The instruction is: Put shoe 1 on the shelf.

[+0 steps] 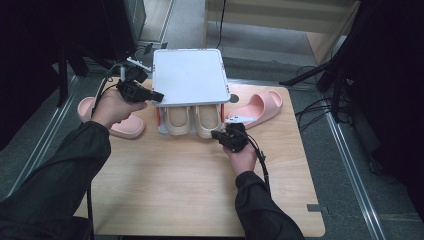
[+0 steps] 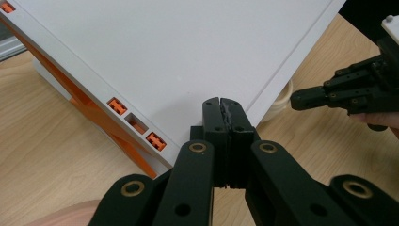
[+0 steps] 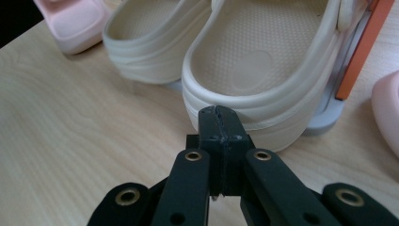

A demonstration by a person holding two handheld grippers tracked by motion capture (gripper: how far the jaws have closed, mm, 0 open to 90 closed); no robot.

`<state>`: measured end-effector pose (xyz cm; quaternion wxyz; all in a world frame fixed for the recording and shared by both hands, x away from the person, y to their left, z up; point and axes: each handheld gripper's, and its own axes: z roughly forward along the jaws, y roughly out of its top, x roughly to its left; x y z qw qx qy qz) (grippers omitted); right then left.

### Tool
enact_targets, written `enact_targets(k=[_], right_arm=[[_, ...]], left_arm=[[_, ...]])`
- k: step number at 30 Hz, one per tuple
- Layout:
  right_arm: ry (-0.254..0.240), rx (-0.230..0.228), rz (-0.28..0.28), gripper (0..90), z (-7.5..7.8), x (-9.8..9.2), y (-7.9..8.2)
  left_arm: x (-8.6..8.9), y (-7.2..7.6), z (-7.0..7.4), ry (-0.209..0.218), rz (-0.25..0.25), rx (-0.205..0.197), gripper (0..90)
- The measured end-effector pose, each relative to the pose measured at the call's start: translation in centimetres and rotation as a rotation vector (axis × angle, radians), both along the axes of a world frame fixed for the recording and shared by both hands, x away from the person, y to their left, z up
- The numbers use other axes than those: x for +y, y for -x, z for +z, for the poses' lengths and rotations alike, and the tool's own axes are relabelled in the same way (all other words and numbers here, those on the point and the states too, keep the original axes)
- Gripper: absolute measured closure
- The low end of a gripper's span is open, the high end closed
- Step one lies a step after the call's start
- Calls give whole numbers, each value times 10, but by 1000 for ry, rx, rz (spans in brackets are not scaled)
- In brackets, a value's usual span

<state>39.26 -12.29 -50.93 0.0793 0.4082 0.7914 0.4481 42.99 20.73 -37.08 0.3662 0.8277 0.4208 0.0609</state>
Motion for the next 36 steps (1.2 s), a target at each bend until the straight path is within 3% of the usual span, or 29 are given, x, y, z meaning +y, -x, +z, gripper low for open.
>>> enact_targets(k=[6,11,14,16,23,25,29,33,36], right_arm=[[15,-3,-14,900,1,11,-15],[-21,4,-26,900,-3,12,-23],[-29,19,-27,900,-3,11,-22],[-35,29,-21,900,-2,10,-18],[-66,41,13,856,5,-1,4],[-66,38,25,829,10,-5,11],[-49,49,48,793,19,-14,26],[-46,36,76,642,26,-22,39],[-63,37,95,582,28,-27,47]], left_arm=[[-2,0,1,-12,-5,-6,896],[-1,0,1,-11,-10,-7,896],[-5,4,1,-59,-17,-64,897],[-8,6,2,-86,-9,-80,897],[-3,5,1,-39,4,-50,888],[-3,6,2,-42,13,-44,846],[3,10,9,6,16,-32,757],[9,16,15,17,60,-13,630],[16,22,18,24,74,-8,582]])
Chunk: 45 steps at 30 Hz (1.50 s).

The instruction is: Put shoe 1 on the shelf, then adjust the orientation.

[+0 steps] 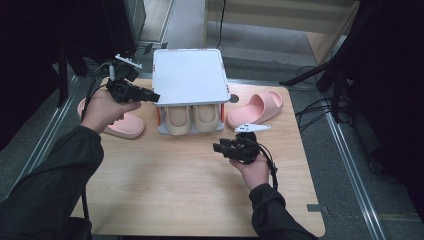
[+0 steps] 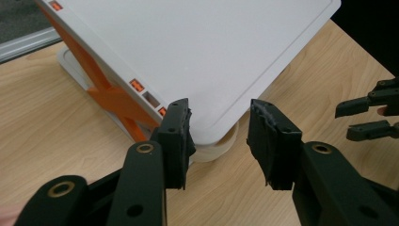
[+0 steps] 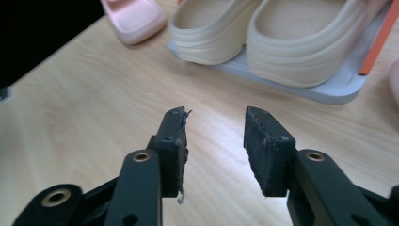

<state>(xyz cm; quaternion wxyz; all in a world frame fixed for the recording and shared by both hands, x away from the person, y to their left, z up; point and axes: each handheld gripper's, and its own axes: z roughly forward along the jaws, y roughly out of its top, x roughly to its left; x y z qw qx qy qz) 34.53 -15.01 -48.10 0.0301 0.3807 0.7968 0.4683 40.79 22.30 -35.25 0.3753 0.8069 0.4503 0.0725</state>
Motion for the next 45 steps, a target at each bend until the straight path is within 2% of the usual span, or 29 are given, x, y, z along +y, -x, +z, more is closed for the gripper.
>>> enact_targets(k=[1,5,8,10,12,14,20,23,27,31,35,40,45], right_arm=[[-4,10,7,564,1,-1,2],[11,-10,33,476,3,-6,12],[-1,-7,54,402,3,-8,17],[-8,-10,51,310,3,-9,20],[-42,-3,38,227,3,-12,21],[-58,19,27,222,3,-14,22],[3,20,11,222,5,-18,30],[3,30,1,222,4,-19,36],[-2,11,42,222,5,-20,44],[0,-9,66,222,6,-20,44],[6,-8,73,225,6,-19,42],[30,-9,69,246,4,-19,39],[36,-7,71,248,1,-16,38]], left_arm=[[2,2,1,2,3,2,564],[11,11,3,13,11,-4,499],[15,17,3,16,8,-10,461],[18,20,3,20,10,-14,447],[21,23,2,27,13,-18,438],[24,26,2,30,22,-24,434],[32,34,-3,25,34,-30,447],[38,39,-10,29,54,-35,486],[44,43,-20,26,75,-32,521],[49,44,-31,13,94,-22,590],[55,45,-44,17,124,-10,669],[66,43,-67,21,155,-21,767],[74,39,-87,6,191,7,838]])
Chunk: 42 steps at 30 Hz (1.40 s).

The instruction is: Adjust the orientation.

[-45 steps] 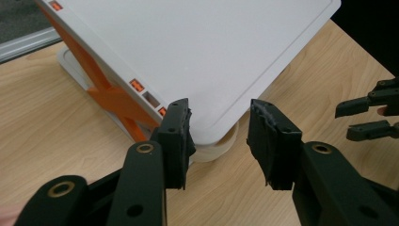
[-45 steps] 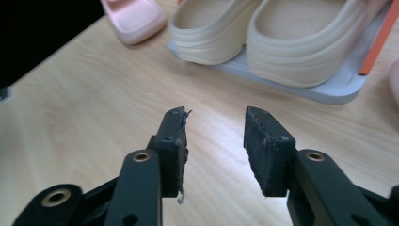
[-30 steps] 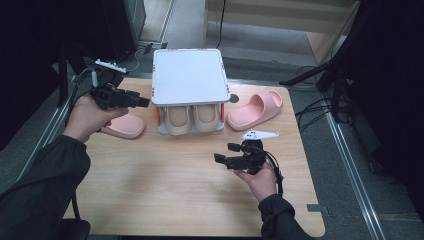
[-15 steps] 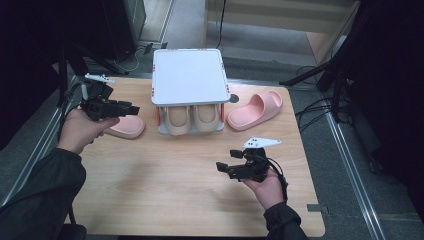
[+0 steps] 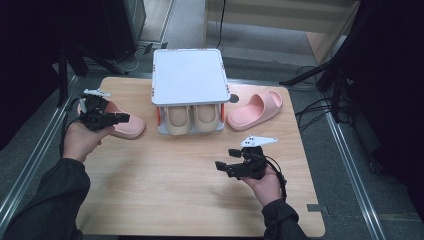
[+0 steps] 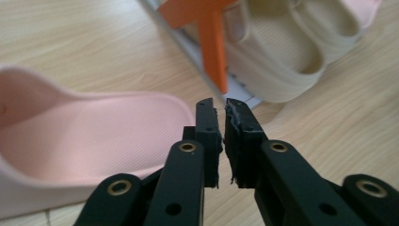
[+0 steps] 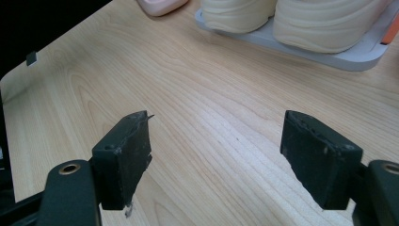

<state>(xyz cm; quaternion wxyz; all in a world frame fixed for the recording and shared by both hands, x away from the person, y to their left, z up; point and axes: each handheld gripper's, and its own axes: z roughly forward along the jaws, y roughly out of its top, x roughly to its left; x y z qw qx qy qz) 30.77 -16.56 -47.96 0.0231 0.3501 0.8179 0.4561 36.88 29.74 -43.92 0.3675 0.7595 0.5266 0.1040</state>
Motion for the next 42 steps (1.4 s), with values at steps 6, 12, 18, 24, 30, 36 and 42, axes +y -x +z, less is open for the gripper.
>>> enact_targets(k=[6,12,18,24,30,36,42], right_arm=[[4,9,5,249,-2,3,1],[-4,13,9,255,-1,5,0],[-3,21,5,255,-3,3,0],[1,21,-3,264,-4,2,1],[5,26,-9,267,-5,1,1],[3,21,-32,268,-4,-2,1],[2,21,-38,271,-3,-2,0]], left_arm=[[14,3,-17,9,52,6,881],[29,-4,-29,25,104,3,888],[37,-13,-42,3,142,29,891],[44,-23,-55,-21,191,52,894],[50,-26,-66,-18,202,83,894],[60,-19,-69,11,206,87,891],[68,-12,-69,10,212,92,890]])
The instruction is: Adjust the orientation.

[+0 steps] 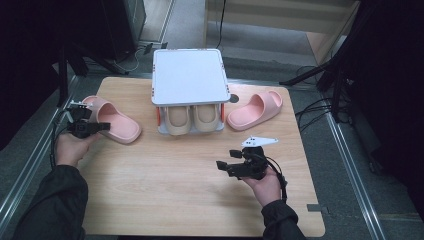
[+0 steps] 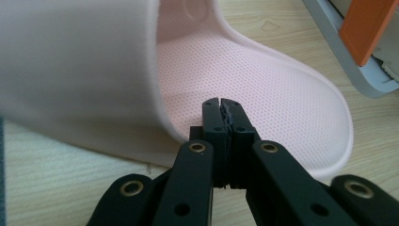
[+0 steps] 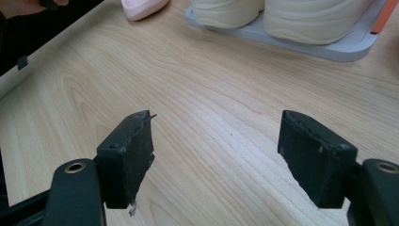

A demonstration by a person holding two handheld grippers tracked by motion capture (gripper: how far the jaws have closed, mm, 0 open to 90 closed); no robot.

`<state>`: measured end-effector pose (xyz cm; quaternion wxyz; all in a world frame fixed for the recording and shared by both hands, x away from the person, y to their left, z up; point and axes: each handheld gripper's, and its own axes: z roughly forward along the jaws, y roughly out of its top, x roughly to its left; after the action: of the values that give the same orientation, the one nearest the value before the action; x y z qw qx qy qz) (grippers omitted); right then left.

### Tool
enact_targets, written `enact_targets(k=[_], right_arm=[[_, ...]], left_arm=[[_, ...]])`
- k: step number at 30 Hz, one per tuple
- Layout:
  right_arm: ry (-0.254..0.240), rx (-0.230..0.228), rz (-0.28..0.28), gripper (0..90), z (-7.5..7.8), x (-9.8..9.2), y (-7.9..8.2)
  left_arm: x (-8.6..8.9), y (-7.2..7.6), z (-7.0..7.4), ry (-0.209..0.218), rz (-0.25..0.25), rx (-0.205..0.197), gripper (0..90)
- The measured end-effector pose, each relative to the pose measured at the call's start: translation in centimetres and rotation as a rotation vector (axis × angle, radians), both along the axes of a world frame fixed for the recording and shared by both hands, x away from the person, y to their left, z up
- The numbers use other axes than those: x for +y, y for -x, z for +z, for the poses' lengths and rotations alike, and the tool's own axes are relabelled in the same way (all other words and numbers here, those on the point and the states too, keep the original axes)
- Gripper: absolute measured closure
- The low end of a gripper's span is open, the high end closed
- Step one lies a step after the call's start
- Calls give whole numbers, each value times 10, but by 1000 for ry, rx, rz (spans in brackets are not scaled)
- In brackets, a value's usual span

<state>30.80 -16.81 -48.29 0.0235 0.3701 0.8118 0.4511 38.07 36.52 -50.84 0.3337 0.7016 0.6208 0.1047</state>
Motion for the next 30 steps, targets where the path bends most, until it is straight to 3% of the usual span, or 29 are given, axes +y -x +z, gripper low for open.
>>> enact_targets(k=[5,12,20,23,24,25,30], right_arm=[[2,-1,7,277,0,3,-1],[11,-15,7,282,1,7,-5],[23,-17,36,283,1,17,-8],[28,-19,44,283,1,20,-9],[28,-19,44,283,1,20,-9],[31,-25,47,283,1,21,-10],[33,-23,46,283,1,22,-10]], left_arm=[[5,5,-1,16,-3,1,879],[13,14,1,-8,4,10,880],[24,28,1,7,25,16,860],[24,33,6,15,20,-5,807],[24,33,6,15,20,-5,751],[25,34,9,16,25,-12,751],[33,41,19,30,71,-41,586]])
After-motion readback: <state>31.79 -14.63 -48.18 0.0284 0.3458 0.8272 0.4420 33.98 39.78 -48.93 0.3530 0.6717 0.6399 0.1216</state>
